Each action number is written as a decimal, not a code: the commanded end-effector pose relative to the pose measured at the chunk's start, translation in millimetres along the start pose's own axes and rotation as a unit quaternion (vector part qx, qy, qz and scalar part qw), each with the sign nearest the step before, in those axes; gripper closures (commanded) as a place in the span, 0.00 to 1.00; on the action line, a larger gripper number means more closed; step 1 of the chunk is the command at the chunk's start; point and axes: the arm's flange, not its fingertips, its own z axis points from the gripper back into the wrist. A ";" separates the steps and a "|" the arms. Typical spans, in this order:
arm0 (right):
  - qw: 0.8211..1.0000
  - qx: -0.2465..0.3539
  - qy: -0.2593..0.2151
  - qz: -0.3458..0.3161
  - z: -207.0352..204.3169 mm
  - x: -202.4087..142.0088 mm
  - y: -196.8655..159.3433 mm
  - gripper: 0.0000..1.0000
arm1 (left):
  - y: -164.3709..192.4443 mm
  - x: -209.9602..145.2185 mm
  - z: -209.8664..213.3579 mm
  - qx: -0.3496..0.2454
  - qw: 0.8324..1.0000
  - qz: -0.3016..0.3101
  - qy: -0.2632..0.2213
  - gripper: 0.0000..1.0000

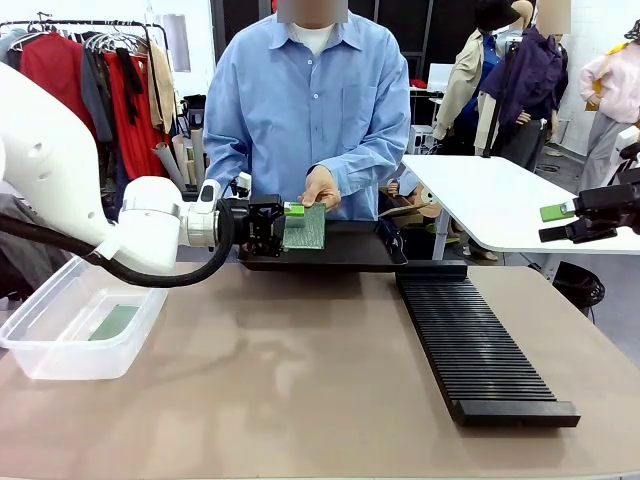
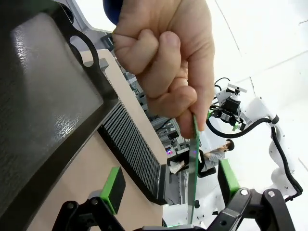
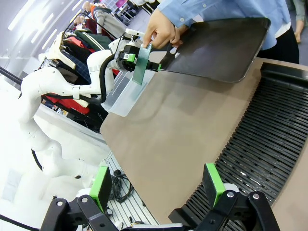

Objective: Sort PCBs into racks and boxes based on the side picked up.
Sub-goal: Pick up the Blank PCB handed by the Human.

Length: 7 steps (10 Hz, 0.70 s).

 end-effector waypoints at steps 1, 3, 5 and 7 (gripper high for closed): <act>1.000 0.001 -0.004 -0.003 0.2 2.7 1.8 0.00 | -4.3 -10.7 1.7 0.001 1.000 -0.020 -0.007 0.00; 1.000 0.001 -0.004 -0.003 0.2 2.7 1.8 0.00 | -5.9 -11.5 5.2 -0.004 1.000 -0.028 -0.011 0.10; 1.000 0.001 -0.004 -0.003 0.2 2.7 1.8 0.00 | -4.0 -8.9 4.8 -0.014 0.999 -0.029 -0.016 0.34; 1.000 0.001 -0.004 -0.003 0.2 2.7 1.8 0.00 | -2.7 -7.9 3.1 -0.024 0.999 -0.028 -0.016 0.57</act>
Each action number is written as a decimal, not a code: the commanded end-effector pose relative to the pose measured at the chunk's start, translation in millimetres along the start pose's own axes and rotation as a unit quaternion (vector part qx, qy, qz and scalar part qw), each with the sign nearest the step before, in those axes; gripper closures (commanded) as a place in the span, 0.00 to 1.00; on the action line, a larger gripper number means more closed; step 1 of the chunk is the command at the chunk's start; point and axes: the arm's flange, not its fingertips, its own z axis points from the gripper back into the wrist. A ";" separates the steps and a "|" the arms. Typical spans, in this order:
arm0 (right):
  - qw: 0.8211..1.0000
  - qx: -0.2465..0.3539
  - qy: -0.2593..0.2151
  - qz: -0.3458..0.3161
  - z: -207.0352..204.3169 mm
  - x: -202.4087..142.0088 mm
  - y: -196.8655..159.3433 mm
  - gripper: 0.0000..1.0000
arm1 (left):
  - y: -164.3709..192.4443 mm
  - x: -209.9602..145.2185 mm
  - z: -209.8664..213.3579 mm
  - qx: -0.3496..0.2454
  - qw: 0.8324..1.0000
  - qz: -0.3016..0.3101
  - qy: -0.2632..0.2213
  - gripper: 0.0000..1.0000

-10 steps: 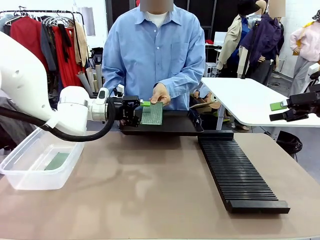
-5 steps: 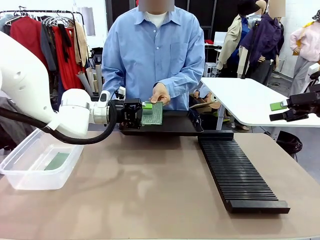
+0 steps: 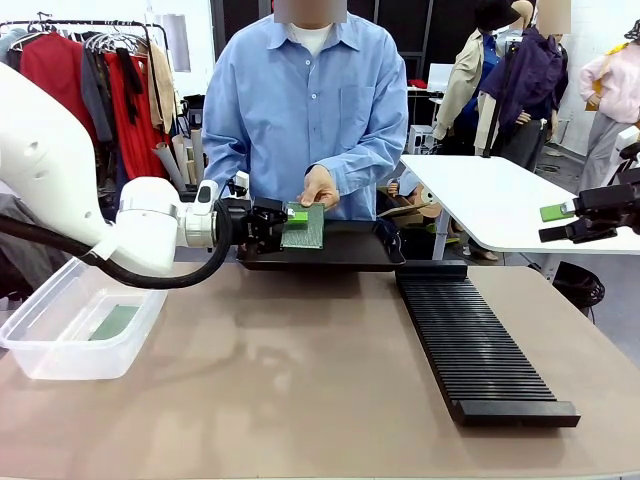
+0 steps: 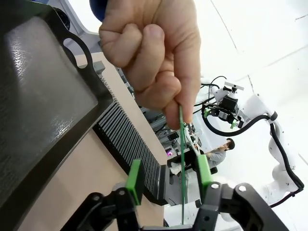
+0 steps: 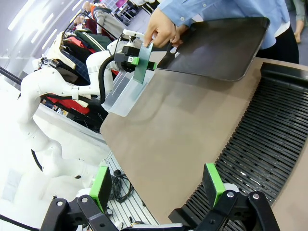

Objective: Sort PCBs into racks and boxes based on the side picked up.
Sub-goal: Pick up the Blank PCB handed by the Human.

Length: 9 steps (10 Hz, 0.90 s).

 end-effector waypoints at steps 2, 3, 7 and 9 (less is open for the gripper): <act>1.000 0.001 -0.004 -0.003 0.2 2.7 1.8 0.00 | 0.5 -3.0 2.0 -0.019 1.000 -0.016 -0.016 0.81; 1.000 0.001 -0.004 -0.003 0.2 2.7 1.8 0.00 | 0.7 -2.9 1.4 -0.023 1.000 -0.012 -0.015 0.95; 1.000 0.001 -0.004 -0.003 0.2 2.7 1.8 0.00 | -0.4 -2.2 2.1 -0.028 0.999 -0.010 -0.011 1.00; 1.000 0.001 -0.004 -0.003 0.2 2.7 1.8 0.00 | -0.7 -0.8 0.5 -0.015 1.000 -0.001 0.002 1.00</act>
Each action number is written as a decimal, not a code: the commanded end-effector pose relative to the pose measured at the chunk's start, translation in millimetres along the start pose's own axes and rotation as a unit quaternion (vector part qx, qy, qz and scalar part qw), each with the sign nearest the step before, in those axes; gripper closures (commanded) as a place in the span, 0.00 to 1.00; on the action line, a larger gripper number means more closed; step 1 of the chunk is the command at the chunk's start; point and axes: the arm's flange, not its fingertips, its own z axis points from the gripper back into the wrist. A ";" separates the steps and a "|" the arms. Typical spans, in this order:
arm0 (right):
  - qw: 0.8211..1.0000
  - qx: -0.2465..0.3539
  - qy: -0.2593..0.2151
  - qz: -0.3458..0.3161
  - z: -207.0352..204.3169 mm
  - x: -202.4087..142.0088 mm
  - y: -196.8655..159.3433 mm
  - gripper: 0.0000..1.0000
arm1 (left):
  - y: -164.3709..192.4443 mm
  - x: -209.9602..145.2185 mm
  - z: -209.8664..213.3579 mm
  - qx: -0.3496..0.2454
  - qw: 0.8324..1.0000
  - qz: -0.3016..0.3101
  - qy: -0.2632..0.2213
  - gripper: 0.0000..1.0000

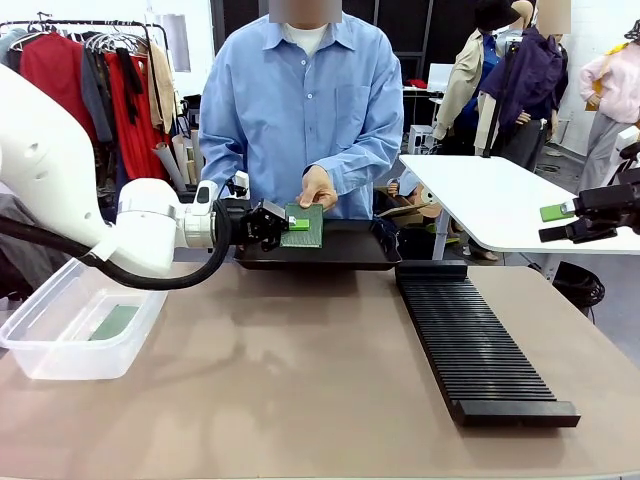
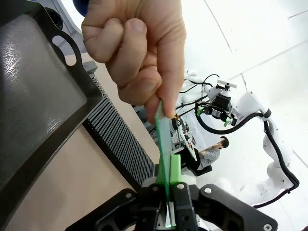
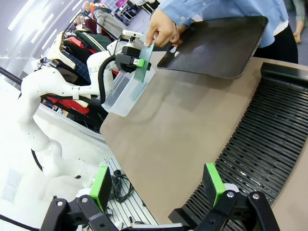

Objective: Sort PCBs into racks and boxes based on the side picked up.
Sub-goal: Pick up the Blank PCB handed by the Human, then if the short side of the Blank PCB is picked up, insert it into the PCB Rack ; if the long side is picked up, place it in the Organizing box.

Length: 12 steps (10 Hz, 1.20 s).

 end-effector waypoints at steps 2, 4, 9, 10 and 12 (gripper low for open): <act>1.000 0.001 -0.004 -0.003 0.2 2.7 1.8 0.00 | -0.2 0.6 0.5 0.003 1.000 -0.001 -0.002 1.00; 1.000 0.001 -0.004 -0.003 0.2 2.7 1.8 0.00 | -0.2 0.6 0.5 0.003 1.000 -0.001 -0.002 1.00; 1.000 0.001 -0.004 -0.003 0.2 2.7 1.8 0.00 | -0.2 0.6 0.5 0.003 1.000 -0.001 -0.002 1.00; 1.000 0.001 -0.004 -0.003 0.2 2.7 1.8 0.00 | -0.2 0.6 0.5 0.003 1.000 -0.001 -0.002 1.00; 1.000 0.001 -0.004 -0.003 0.2 2.7 1.8 0.00 | -0.2 0.6 0.5 0.003 1.000 -0.001 -0.002 1.00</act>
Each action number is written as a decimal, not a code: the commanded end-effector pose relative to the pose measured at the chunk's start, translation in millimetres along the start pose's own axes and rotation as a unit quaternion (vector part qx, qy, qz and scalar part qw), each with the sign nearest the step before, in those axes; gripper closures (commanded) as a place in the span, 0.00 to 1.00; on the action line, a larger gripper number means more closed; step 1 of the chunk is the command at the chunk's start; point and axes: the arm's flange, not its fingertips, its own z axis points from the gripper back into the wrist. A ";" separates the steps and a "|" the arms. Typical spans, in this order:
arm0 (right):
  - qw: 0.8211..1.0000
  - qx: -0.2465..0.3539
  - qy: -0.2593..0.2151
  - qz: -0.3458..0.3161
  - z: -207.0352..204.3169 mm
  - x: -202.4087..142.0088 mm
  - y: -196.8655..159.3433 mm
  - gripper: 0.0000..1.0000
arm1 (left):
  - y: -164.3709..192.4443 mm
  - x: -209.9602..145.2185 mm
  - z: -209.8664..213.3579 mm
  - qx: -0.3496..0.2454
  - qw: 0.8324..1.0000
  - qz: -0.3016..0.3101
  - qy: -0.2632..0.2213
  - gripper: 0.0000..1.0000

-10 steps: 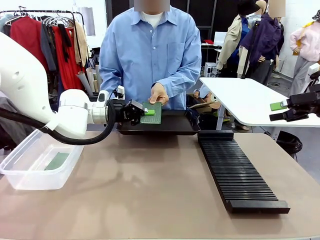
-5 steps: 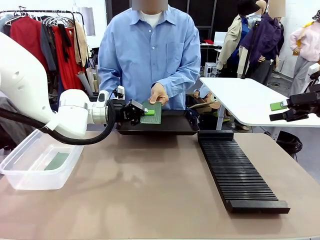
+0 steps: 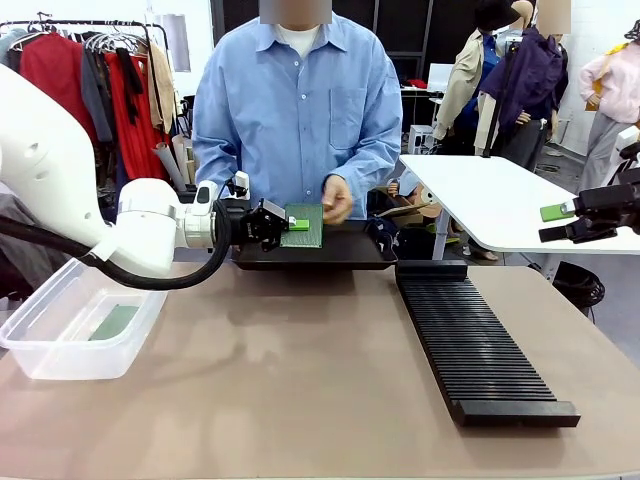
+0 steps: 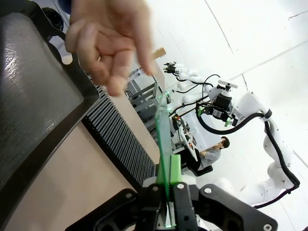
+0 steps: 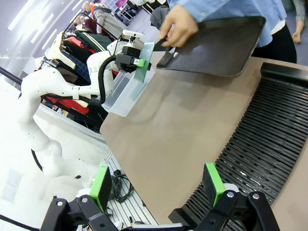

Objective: Sort PCBs into racks and boxes based on the side picked up.
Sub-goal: If the short side of the Blank PCB is picked up, insert it into the PCB Rack ; if the long side is picked up, place it in the Organizing box.

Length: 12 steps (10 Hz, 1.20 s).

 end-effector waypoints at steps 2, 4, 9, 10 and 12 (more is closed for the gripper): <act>1.000 0.001 -0.004 -0.003 0.2 2.7 1.8 0.00 | -0.6 0.6 0.3 0.001 1.000 -0.001 -0.001 1.00; 1.000 0.001 -0.004 -0.003 0.2 2.7 1.8 0.00 | -0.6 0.6 0.3 0.001 1.000 -0.001 -0.001 1.00; 1.000 0.001 -0.004 -0.003 0.2 2.7 1.8 0.00 | -11.5 0.2 19.3 0.011 1.000 0.023 0.017 1.00; 1.000 0.001 -0.004 -0.003 0.2 2.7 1.8 0.00 | -15.7 -0.9 27.7 0.019 0.999 0.028 0.021 1.00; 1.000 0.001 -0.004 -0.003 0.2 2.7 1.8 0.00 | -24.2 -2.2 45.7 0.021 0.999 0.037 0.025 1.00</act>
